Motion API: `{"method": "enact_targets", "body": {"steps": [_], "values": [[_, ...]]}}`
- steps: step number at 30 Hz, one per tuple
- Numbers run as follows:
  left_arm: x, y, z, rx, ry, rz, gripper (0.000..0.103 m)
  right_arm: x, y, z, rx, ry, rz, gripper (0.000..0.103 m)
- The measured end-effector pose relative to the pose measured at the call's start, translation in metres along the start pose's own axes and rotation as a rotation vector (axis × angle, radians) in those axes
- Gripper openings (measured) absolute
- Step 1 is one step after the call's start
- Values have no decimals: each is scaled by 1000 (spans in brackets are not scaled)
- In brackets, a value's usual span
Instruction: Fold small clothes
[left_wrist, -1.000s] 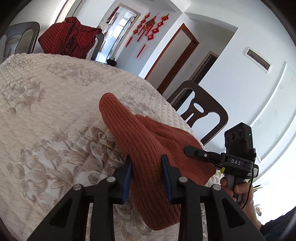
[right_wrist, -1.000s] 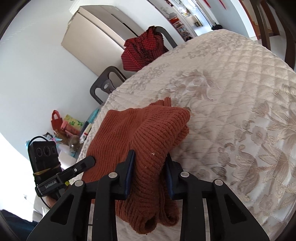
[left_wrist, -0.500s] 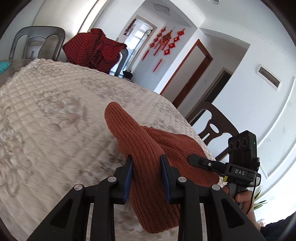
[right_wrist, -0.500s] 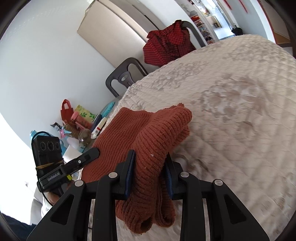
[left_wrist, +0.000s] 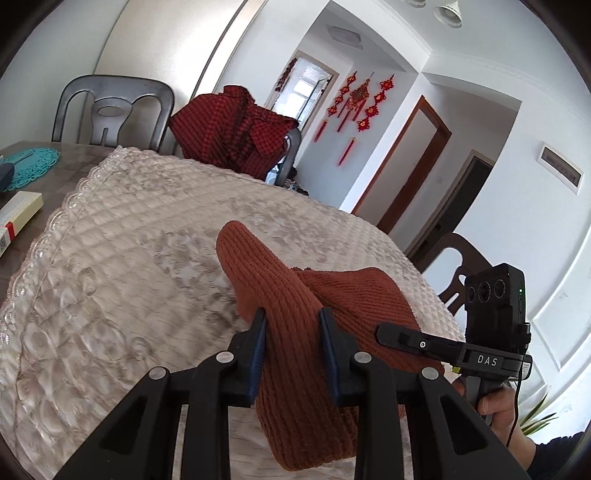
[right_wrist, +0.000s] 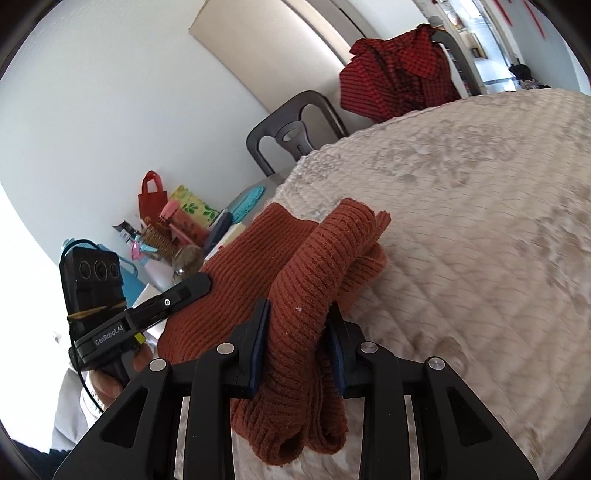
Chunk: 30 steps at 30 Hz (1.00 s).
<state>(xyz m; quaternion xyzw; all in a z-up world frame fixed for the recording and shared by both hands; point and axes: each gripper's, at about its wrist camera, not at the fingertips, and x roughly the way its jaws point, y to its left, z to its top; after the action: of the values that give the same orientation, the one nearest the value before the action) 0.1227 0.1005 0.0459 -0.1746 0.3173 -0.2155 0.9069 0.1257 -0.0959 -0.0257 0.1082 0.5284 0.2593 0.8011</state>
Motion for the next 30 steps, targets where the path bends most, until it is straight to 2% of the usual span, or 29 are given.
{"method": "enact_targets", "body": {"steps": [4, 5, 8, 10, 14, 17, 19, 20, 21, 22, 25, 30], "values": [[15, 25, -14, -38, 72, 81, 30, 22, -16, -7, 42, 53, -10, 31], [17, 31, -20, -56, 88, 90, 32, 25, -21, -9, 55, 65, -16, 33], [8, 38, -28, -93, 69, 75, 35, 22, -32, -17, 77, 91, -28, 35], [2, 34, -29, -82, 49, 101, 35, 12, -31, -18, 65, 79, -35, 35], [-13, 16, -29, -24, 4, 178, 33, -7, -24, -11, 18, 16, -116, 35], [-13, 2, -21, 35, -17, 178, 33, -15, -25, -5, 8, -26, -142, 35], [-7, -7, -16, 81, -15, 188, 33, -10, -25, -1, -6, -16, -174, 31], [-2, -9, -14, 90, -10, 192, 33, -4, -26, 0, -7, -5, -179, 22], [4, -8, -13, 91, 0, 193, 33, 2, -26, 1, -13, 6, -178, 21], [10, -5, -14, 87, 12, 200, 33, 8, -26, 1, -21, 13, -186, 21], [23, 8, -20, 66, 50, 284, 34, 23, -28, 0, -36, 42, -212, 21], [15, 13, -28, 43, 39, 277, 35, 29, -38, 3, -19, 60, -199, 21]]}}
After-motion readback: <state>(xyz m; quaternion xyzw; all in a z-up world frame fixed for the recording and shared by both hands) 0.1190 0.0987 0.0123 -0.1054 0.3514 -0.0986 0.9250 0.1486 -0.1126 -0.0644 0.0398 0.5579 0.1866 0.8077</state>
